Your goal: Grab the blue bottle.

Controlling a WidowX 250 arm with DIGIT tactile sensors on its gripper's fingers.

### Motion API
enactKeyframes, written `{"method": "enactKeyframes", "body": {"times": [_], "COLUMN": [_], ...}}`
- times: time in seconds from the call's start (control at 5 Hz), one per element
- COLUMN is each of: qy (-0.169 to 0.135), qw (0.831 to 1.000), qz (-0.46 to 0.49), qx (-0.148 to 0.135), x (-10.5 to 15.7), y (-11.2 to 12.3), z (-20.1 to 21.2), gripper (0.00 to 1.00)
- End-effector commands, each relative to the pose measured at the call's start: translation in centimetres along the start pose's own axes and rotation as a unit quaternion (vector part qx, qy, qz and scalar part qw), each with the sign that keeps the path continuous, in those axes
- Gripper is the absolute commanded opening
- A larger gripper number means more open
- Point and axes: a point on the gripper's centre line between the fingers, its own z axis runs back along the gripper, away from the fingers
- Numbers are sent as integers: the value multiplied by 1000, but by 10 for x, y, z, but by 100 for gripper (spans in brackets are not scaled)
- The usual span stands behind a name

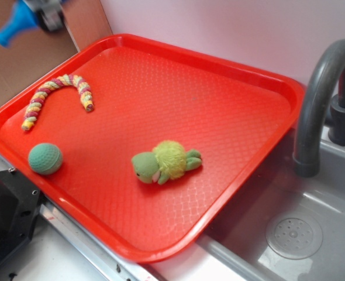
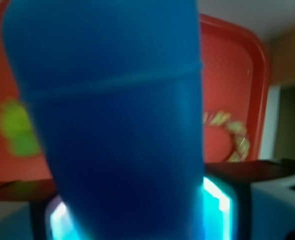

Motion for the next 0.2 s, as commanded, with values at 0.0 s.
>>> {"method": "enactKeyframes", "body": {"times": [0.0], "qy": [-52], "qw": [990], "qz": [129], "qx": [-7], "x": [-18], "y": [-15], "z": [32], "gripper": [0]}}
